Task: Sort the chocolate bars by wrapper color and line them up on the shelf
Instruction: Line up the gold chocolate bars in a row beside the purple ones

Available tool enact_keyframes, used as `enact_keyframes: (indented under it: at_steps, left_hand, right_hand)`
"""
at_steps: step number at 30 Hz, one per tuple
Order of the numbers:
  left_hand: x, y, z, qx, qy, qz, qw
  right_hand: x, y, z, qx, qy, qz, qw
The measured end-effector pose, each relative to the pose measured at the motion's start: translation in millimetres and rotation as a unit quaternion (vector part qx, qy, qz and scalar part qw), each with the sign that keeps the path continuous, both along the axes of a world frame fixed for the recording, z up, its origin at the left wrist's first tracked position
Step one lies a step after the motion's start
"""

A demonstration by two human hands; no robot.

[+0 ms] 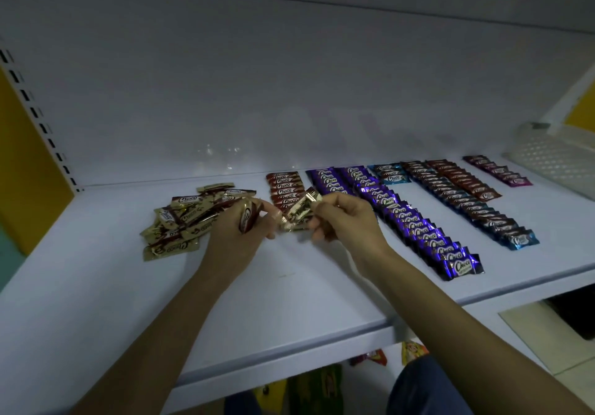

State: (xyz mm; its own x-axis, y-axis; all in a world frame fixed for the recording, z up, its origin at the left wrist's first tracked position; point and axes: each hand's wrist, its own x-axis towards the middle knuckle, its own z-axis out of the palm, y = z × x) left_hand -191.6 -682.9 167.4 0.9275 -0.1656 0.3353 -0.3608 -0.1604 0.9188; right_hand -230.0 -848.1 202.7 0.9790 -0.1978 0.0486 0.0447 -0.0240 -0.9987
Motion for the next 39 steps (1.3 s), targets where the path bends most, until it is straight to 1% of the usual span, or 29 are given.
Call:
enact_keyframes:
  at_steps: [4,7,9,11,13,16,19,21,22,24,26,28,30,32,34,37,39]
  left_hand:
    - [2,2,-4,0.007,0.013,0.016,1.0]
    - [2,1,-2,-0.003,0.016,0.024,1.0]
    - [2,1,-1,-0.003,0.009,0.001,1.0]
    - [1,2,0,0.0,0.001,-0.043,0.999]
    - [1,3,-2,0.011,-0.009,-0.07,0.997]
    - [6,4,-5,0.014,0.0,-0.042,0.999]
    - [6,3,-7,0.012,0.009,-0.029,0.999]
    - [7,3,-8,0.014,-0.004,-0.034,0.999]
    - [7,3,-8,0.018,-0.019,-0.039,0.999]
    - [9,3,-9,0.033,-0.04,-0.059,0.997]
    - [9,4,-10,0.045,-0.03,-0.084,0.995]
    - [9,2,-11,0.051,-0.016,-0.109,0.993]
    - [9,1,-11,0.072,-0.04,-0.09,0.993]
    - [9,-1,-8,0.066,-0.048,-0.035,0.996]
    - [9,-2,-9,0.027,-0.014,-0.002,1.0]
    - [14,-2,-14,-0.018,0.047,0.004,0.999]
    - [17,-2,-18,-0.019,0.039,0.009,0.999]
  right_hand:
    - [-5,4,0,-0.016,-0.065,0.01,0.998]
    - [-6,1,-2,-0.027,-0.067,0.014,0.997]
    - [-4,-2,-6,-0.04,-0.072,0.003,0.997]
    - [-3,-2,-10,-0.032,-0.064,0.0,0.997]
    - [-1,0,-13,-0.004,-0.055,0.007,0.998]
    - [-1,4,-15,0.007,-0.041,0.028,0.999]
    - [-1,6,-14,-0.024,-0.013,0.048,0.998]
    - [-1,6,-16,-0.037,0.011,0.059,0.998]
    - [-1,5,-16,-0.062,0.008,0.056,0.996]
    - [0,0,-18,-0.181,-0.037,0.025,0.982]
    - [2,-7,-17,-0.297,-0.093,0.037,0.95]
    - [5,-12,-16,-0.365,-0.11,0.071,0.922]
    - [8,-20,-19,-0.402,-0.099,0.07,0.908]
    - [9,-29,-24,-0.439,-0.079,0.067,0.893]
    - [8,-36,-29,-0.456,-0.055,0.071,0.885]
    - [12,-38,-30,-0.465,-0.04,0.062,0.882]
    - [18,-34,-26,-0.479,-0.044,0.052,0.875]
